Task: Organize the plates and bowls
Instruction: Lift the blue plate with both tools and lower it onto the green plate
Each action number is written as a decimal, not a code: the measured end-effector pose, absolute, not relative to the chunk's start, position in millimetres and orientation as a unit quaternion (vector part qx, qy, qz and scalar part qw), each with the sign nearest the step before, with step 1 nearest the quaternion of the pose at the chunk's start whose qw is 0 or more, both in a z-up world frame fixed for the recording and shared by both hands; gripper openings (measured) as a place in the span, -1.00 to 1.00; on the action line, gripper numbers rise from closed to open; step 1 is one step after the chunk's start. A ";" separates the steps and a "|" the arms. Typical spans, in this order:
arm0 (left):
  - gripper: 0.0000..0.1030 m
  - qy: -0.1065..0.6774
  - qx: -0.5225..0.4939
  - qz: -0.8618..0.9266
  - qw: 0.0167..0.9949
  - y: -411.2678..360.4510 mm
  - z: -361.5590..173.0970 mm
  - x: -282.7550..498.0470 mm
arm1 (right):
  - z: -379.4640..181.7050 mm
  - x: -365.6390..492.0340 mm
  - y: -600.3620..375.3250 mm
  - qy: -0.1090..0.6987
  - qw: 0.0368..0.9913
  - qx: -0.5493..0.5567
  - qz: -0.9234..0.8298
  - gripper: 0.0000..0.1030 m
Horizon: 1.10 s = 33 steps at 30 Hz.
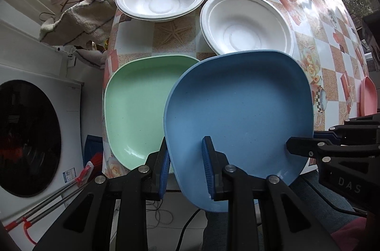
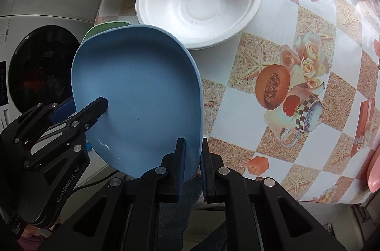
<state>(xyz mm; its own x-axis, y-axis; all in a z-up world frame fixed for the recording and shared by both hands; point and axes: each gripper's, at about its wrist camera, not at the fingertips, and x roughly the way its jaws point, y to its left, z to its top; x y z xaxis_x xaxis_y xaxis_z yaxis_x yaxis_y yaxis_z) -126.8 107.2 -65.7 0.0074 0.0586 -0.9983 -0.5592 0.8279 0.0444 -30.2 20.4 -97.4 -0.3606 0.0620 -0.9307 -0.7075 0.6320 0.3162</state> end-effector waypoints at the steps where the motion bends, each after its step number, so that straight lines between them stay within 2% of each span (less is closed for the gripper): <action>1: -0.45 0.667 -0.188 0.231 0.683 109.4 -66.4 -127.4 | -97.4 -34.3 26.8 0.738 0.519 -0.219 0.371 -0.72; 18: -0.44 0.668 -0.180 0.282 0.664 169.7 -79.8 -149.6 | -119.9 -91.2 132.9 0.755 0.484 -0.205 0.392 -0.72; 22: -0.21 0.668 -0.179 0.292 0.661 171.8 -81.7 -152.3 | -131.5 -84.2 141.9 0.752 0.485 -0.199 0.398 -0.72; 23: 0.00 0.665 -0.178 0.295 0.662 171.1 -80.2 -153.3 | -130.2 -85.2 145.0 0.750 0.486 -0.200 0.401 -0.71; 24: 0.19 0.663 -0.177 0.296 0.665 169.9 -78.4 -154.1 | -129.8 -85.7 146.8 0.748 0.488 -0.204 0.401 -0.59; 25: 0.25 0.660 -0.175 0.295 0.668 167.9 -76.1 -154.7 | -130.2 -82.6 144.3 0.747 0.488 -0.206 0.402 -0.42; 26: 0.30 0.658 -0.172 0.295 0.671 165.7 -73.3 -155.1 | -130.3 -82.5 143.0 0.748 0.485 -0.204 0.405 0.18; 27: 0.37 0.658 -0.169 0.294 0.672 164.4 -71.7 -155.3 | -131.1 -80.9 140.0 0.747 0.484 -0.201 0.409 0.67; 28: 0.41 0.657 -0.168 0.289 0.675 162.3 -69.9 -155.2 | -128.9 -79.3 137.3 0.743 0.489 -0.199 0.411 0.74; 33: 0.51 0.659 -0.167 0.268 0.683 145.6 -65.0 -148.0 | -140.4 -58.6 108.3 0.748 0.495 -0.184 0.402 0.76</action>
<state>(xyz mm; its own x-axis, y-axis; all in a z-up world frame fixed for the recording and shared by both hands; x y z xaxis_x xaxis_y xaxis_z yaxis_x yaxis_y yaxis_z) -148.0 145.6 -65.0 -0.0112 0.1452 -0.9893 -0.5865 0.8004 0.1241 -58.6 108.3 -140.4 -0.4422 0.1233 -0.8884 -0.6727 0.6096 0.4194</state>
